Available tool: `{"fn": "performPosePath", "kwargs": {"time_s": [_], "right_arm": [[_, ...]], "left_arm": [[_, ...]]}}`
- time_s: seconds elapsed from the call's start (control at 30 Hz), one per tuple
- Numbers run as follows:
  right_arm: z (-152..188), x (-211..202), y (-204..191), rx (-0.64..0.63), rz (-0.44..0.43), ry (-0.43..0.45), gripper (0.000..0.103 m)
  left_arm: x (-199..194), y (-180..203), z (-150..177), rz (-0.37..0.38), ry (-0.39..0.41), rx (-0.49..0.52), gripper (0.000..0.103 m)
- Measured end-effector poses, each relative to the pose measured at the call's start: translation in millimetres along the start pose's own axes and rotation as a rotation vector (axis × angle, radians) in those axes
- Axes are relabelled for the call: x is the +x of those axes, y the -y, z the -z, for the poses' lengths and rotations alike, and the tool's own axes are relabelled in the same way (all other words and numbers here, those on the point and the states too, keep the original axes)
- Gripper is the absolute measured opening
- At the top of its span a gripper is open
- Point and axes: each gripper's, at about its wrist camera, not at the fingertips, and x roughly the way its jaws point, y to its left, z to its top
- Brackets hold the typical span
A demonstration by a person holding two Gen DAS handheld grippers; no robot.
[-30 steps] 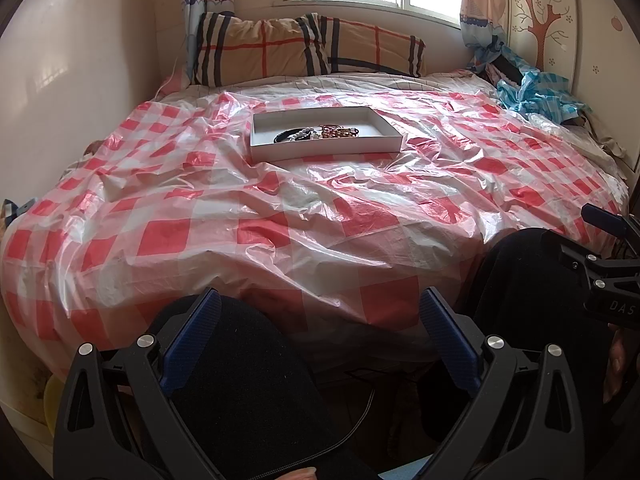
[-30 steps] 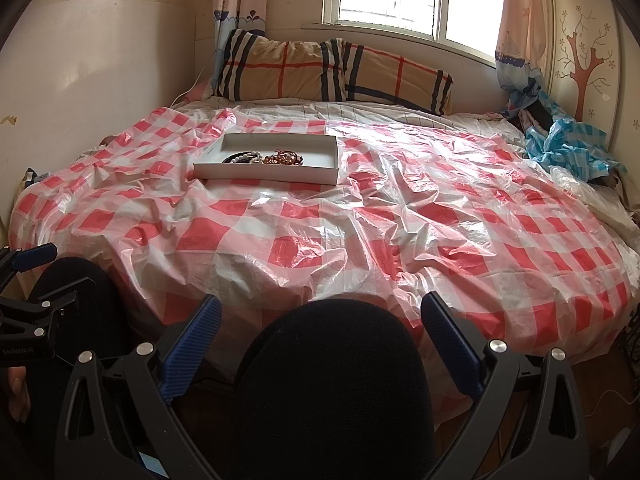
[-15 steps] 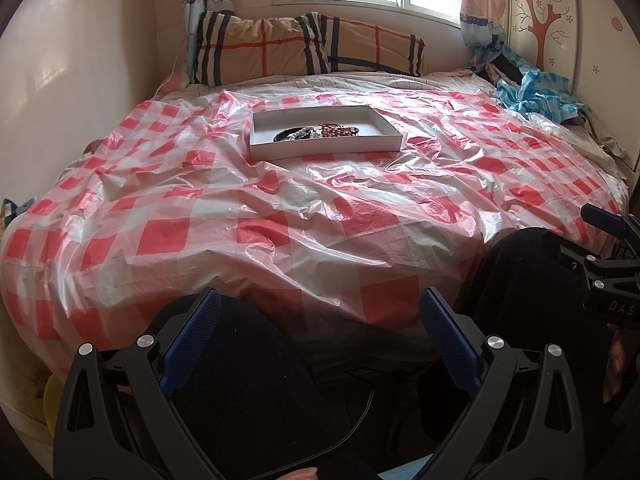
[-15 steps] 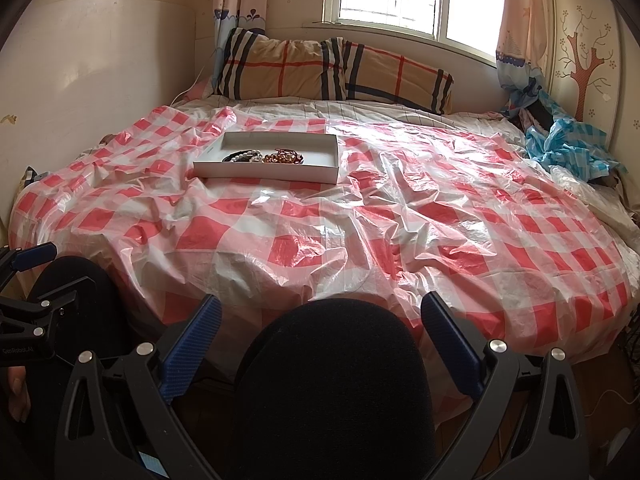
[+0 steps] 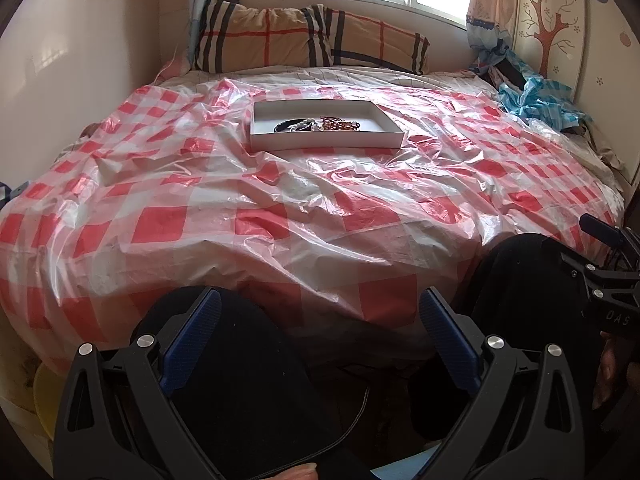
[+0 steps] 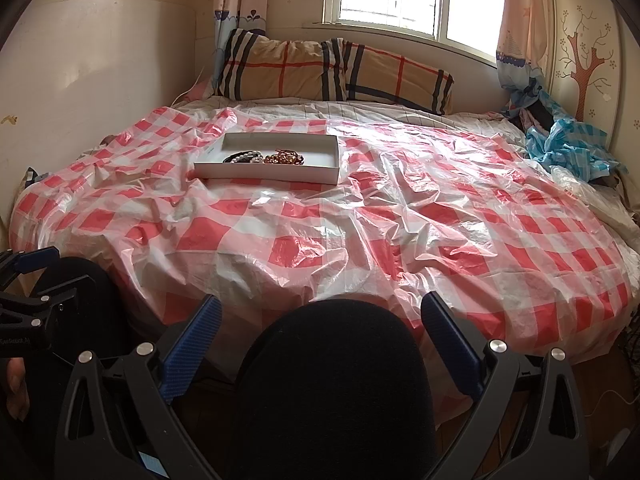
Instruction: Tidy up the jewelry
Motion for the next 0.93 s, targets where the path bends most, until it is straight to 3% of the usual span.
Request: {"fn": "performPosePath", "kwargs": {"time_s": [0.2, 0.27, 0.33, 0.5, 0.67, 0.93], "right_arm": [[1.4, 0.0, 3.0, 0.007, -0.002, 0.002, 0.096], [3.0, 0.7, 5.5, 0.008, -0.001, -0.001, 0.096], [3.5, 0.9, 6.6, 0.008, 0.003, 0.001, 0.096], [4.9, 0.1, 10.3, 0.014, 0.009, 0.0, 0.096], [4.9, -2.0, 13.3, 0.022, 0.002, 0.006, 0.096], [3.5, -1.7, 21.0, 0.05, -0.015, 0.005, 0.096]], "left_arm": [[-0.7, 5.3, -2.6, -0.029, -0.004, 0.028, 0.095], [-5.6, 12.6, 0.9, -0.136, 0.018, 0.068, 0.095], [-12.6, 18.6, 4.0, -0.197, 0.05, 0.094, 0.095], [-16.4, 32.4, 10.5, -0.202, 0.064, 0.134, 0.096], [-9.6, 28.9, 5.5, -0.176, 0.005, 0.087, 0.095], [-2.0, 19.7, 3.7, -0.205, -0.006, 0.059, 0.095]]}}
